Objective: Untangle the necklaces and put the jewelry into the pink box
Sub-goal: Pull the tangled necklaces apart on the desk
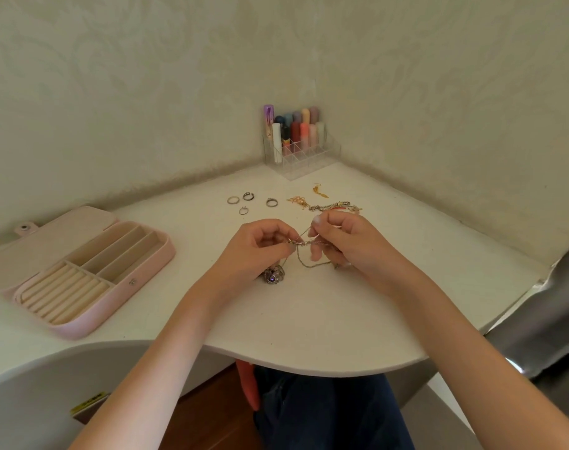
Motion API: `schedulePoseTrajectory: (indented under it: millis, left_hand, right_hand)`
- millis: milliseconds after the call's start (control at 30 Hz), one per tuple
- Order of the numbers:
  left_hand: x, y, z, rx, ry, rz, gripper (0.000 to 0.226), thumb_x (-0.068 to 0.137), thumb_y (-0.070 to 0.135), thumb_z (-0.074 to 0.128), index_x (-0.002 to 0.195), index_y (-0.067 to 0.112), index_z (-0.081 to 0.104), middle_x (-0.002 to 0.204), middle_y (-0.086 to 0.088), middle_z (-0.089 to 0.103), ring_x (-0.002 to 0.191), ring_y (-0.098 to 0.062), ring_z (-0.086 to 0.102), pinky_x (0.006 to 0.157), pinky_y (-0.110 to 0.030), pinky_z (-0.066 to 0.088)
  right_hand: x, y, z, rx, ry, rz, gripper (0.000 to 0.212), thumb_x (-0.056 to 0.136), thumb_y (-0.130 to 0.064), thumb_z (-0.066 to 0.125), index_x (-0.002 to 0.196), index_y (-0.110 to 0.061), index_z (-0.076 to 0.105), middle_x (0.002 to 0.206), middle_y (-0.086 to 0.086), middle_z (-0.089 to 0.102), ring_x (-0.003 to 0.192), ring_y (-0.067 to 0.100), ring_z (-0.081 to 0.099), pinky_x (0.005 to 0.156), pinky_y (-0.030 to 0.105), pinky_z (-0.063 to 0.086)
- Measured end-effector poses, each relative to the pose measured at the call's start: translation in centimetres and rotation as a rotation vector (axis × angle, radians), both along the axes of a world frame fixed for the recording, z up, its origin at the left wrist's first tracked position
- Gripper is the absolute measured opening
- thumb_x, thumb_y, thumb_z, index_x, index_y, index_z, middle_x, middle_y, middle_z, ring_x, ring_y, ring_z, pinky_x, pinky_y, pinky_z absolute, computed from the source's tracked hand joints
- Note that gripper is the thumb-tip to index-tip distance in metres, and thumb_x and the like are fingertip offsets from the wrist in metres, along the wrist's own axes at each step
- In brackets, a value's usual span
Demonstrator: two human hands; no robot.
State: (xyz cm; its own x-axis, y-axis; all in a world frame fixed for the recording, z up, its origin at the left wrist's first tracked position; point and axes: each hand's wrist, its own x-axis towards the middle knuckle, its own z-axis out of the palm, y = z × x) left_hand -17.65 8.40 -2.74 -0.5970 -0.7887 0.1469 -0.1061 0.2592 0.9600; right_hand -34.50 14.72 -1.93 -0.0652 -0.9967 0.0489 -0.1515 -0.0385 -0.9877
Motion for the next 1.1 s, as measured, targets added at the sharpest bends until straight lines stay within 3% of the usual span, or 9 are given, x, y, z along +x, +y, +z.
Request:
schedulePoseTrajectory:
  millis: [167, 333, 433, 567, 667, 800, 1000, 1100]
  left_hand:
    - [0.1, -0.2, -0.4, -0.027, -0.033, 0.034, 0.019, 0.086, 0.001, 0.062, 0.079, 0.018, 0.067, 0.068, -0.004, 0.055, 0.057, -0.009, 0.044, 0.055, -0.017, 0.036]
    - [0.0, -0.3, -0.8, -0.051, -0.103, 0.071, 0.012, 0.086, 0.005, 0.062, 0.08, 0.014, 0.067, 0.069, 0.0, 0.06, 0.058, -0.01, 0.049, 0.056, -0.023, 0.042]
    - [0.0, -0.3, -0.8, -0.057, -0.085, 0.063, 0.011, 0.085, 0.004, 0.063, 0.078, 0.013, 0.065, 0.067, 0.001, 0.06, 0.059, -0.01, 0.051, 0.057, -0.021, 0.043]
    - [0.2, -0.5, -0.8, -0.045, -0.069, 0.048, 0.011, 0.086, 0.003, 0.061, 0.079, 0.011, 0.062, 0.066, 0.0, 0.06, 0.057, -0.01, 0.053, 0.056, -0.019, 0.044]
    - [0.2, -0.5, -0.8, -0.04, -0.06, 0.072, 0.014, 0.088, 0.001, 0.057, 0.078, 0.01, 0.061, 0.064, 0.0, 0.061, 0.053, -0.011, 0.052, 0.055, -0.021, 0.044]
    - [0.2, -0.6, -0.9, -0.042, -0.043, 0.083, 0.015, 0.092, 0.003, 0.053, 0.08, 0.01, 0.058, 0.063, -0.001, 0.062, 0.049, -0.016, 0.052, 0.053, -0.025, 0.044]
    - [0.2, -0.4, -0.9, -0.041, -0.051, 0.096, 0.013, 0.095, 0.009, 0.049, 0.084, 0.008, 0.054, 0.063, -0.005, 0.061, 0.043, -0.016, 0.05, 0.045, -0.021, 0.039]
    - [0.2, -0.4, -0.9, -0.03, -0.046, 0.084, 0.013, 0.096, 0.012, 0.048, 0.084, 0.01, 0.053, 0.062, -0.005, 0.06, 0.043, -0.017, 0.047, 0.046, -0.025, 0.039]
  right_hand:
    - [-0.1, 0.0, -0.3, -0.002, 0.015, -0.011, 0.024, 0.097, -0.029, 0.049, 0.084, -0.016, 0.064, 0.05, -0.004, 0.037, 0.044, 0.008, 0.026, 0.043, 0.017, 0.022]
    - [-0.5, -0.1, -0.7, -0.029, 0.091, -0.041, 0.003, 0.083, -0.025, 0.071, 0.08, -0.023, 0.072, 0.048, -0.008, 0.028, 0.048, 0.01, 0.022, 0.047, 0.023, 0.02]
    - [-0.5, -0.3, -1.1, -0.062, 0.174, -0.064, 0.007, 0.079, -0.018, 0.075, 0.081, -0.024, 0.072, 0.046, -0.011, 0.024, 0.044, 0.007, 0.02, 0.046, 0.018, 0.018]
    - [-0.3, -0.2, -1.3, -0.105, 0.262, -0.096, 0.003, 0.082, -0.022, 0.073, 0.08, -0.023, 0.073, 0.05, -0.003, 0.033, 0.044, 0.005, 0.022, 0.045, 0.016, 0.017]
    - [-0.3, -0.1, -1.0, -0.096, 0.286, -0.096, 0.007, 0.086, -0.023, 0.068, 0.082, -0.019, 0.072, 0.041, -0.015, 0.034, 0.039, 0.004, 0.026, 0.043, 0.012, 0.019]
    - [-0.2, -0.2, -0.7, -0.008, 0.257, -0.097, 0.011, 0.092, -0.022, 0.06, 0.084, -0.018, 0.068, 0.041, -0.018, 0.041, 0.039, 0.001, 0.031, 0.045, 0.012, 0.024]
    - [0.0, -0.2, -0.2, 0.079, 0.151, -0.086, 0.02, 0.094, -0.017, 0.051, 0.076, -0.019, 0.06, 0.072, -0.008, 0.06, 0.049, 0.004, 0.042, 0.053, 0.018, 0.033]
    - [0.1, -0.1, 0.0, 0.077, 0.1, -0.08, 0.016, 0.092, -0.013, 0.05, 0.078, -0.017, 0.056, 0.085, -0.006, 0.071, 0.05, 0.007, 0.043, 0.053, 0.018, 0.034]
